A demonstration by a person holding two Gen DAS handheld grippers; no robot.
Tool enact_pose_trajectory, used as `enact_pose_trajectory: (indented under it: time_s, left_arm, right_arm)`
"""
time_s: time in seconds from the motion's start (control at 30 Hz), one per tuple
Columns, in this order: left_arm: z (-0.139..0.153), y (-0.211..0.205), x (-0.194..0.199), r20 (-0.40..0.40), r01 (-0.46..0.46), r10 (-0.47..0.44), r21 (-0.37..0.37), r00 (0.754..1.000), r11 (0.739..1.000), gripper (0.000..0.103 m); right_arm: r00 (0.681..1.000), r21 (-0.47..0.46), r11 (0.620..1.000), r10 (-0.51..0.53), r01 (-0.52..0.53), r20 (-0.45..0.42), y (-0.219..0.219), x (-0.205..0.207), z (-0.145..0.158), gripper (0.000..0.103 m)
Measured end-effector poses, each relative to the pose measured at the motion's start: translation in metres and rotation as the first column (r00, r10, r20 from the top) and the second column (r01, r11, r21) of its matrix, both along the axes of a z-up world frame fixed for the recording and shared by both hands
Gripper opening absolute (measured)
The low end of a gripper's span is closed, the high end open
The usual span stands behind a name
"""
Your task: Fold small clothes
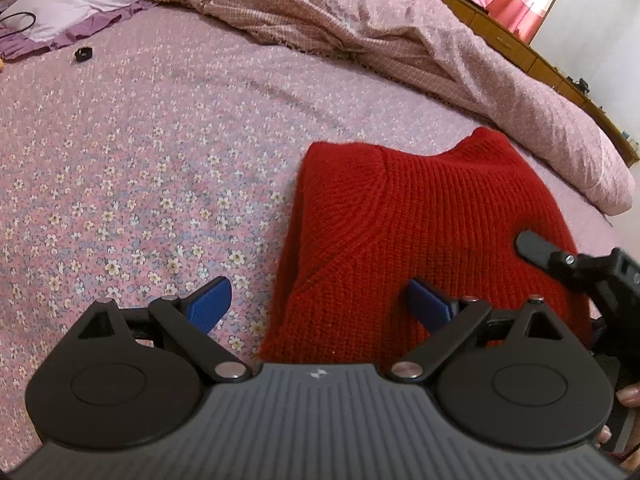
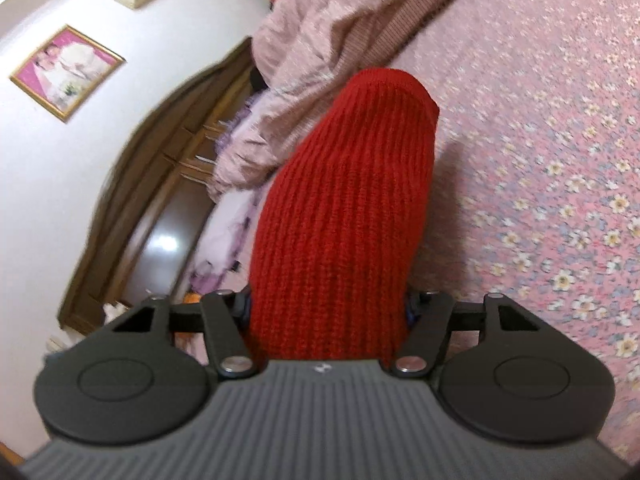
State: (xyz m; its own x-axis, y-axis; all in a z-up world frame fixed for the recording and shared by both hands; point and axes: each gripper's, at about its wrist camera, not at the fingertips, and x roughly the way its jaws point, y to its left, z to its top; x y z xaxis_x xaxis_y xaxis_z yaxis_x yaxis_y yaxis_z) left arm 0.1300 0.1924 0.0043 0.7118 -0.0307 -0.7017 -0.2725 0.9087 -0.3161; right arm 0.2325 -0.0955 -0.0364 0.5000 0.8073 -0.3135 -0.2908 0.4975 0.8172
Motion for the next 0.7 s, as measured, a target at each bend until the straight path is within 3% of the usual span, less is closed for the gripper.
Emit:
enact_pose_trajectory:
  time_s: [0.3,0.7]
  left_arm:
    - [0.019,-0.017,-0.003,0.06,0.053,-0.052,-0.013,0.997,0.998,0.097]
    - [0.033,-0.101,0.002,0.087,0.252,-0.25,-0.006,0.964,0.968,0.097]
  right_arm:
    - [0.998,0.077,0.996,-0.042,0.039,0.035,-0.013,-0.009,0.031,0.063]
    - [0.983,0.057,0.984,-0.17,0.167,0.067,-0.092,-0.04,0.051,0.063]
